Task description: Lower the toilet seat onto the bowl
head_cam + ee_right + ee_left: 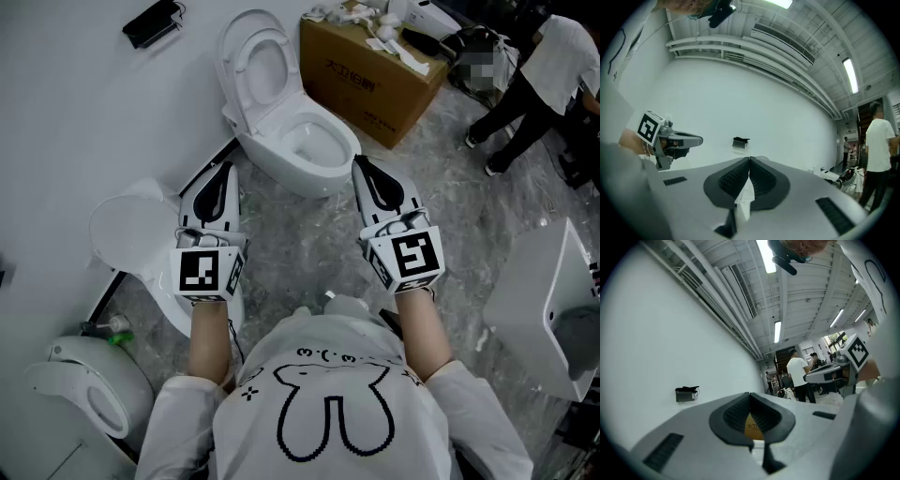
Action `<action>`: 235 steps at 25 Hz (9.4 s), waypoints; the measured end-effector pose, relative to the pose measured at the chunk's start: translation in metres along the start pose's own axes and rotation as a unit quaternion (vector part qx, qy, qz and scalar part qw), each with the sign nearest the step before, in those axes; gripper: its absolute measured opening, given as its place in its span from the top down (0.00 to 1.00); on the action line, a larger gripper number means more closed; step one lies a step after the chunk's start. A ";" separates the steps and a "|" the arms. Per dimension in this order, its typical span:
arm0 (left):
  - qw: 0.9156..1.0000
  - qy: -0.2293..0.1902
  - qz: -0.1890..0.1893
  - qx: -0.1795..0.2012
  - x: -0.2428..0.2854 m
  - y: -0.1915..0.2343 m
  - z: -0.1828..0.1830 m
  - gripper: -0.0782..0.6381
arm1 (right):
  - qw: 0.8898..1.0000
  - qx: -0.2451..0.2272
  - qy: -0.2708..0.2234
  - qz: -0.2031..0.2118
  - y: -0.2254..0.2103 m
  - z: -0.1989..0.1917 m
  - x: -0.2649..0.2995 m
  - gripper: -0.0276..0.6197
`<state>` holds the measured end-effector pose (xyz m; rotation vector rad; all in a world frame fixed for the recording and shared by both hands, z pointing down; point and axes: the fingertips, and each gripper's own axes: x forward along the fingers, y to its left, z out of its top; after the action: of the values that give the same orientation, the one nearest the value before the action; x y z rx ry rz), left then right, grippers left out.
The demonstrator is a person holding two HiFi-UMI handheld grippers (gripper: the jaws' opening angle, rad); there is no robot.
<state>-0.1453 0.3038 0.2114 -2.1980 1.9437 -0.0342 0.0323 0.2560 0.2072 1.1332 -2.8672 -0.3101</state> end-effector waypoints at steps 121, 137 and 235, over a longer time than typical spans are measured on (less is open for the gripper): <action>0.962 0.246 -0.040 -0.109 0.549 0.285 -0.349 0.74 | 0.977 0.100 0.165 -0.087 -0.216 -0.203 0.520 0.91; 0.959 0.264 0.000 -0.107 0.534 0.245 -0.339 0.72 | 0.979 0.113 0.155 -0.067 -0.248 -0.214 0.448 0.91; 0.883 0.395 -0.220 -0.128 0.407 -0.105 -0.423 0.63 | 0.941 0.211 0.254 -0.074 -0.292 -0.395 0.217 0.91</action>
<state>-0.0536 -0.1440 0.5944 -3.0992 1.7575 -0.9298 0.1146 -0.1663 0.5283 1.2568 -2.4405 0.5473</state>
